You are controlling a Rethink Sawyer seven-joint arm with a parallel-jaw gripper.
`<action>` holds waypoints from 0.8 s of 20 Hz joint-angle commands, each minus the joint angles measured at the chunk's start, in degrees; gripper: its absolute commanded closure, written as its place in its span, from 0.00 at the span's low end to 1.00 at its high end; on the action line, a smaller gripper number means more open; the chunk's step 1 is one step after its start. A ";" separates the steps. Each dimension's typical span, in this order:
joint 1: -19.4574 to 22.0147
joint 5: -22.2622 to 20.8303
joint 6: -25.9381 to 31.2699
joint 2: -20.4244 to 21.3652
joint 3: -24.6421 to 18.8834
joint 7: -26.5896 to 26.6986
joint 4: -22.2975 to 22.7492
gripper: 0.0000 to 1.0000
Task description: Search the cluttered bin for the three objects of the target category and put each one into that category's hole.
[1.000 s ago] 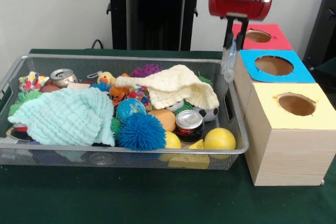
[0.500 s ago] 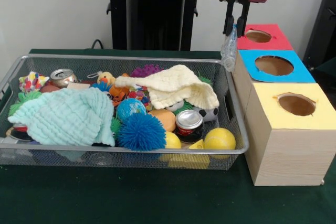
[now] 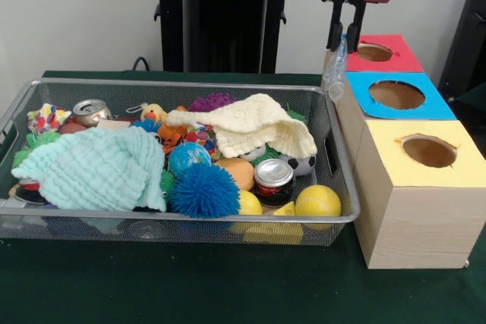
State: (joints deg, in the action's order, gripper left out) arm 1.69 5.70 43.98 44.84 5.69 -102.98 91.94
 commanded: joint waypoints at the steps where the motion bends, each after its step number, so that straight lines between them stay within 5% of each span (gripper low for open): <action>1: -1.56 -2.47 -4.40 -1.21 -3.73 -5.04 5.61 1.00; 16: -6.52 1.15 -8.42 0.78 -2.85 -10.03 11.30 1.00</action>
State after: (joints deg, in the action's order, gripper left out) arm -4.51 5.81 38.65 45.95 5.68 -102.98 97.31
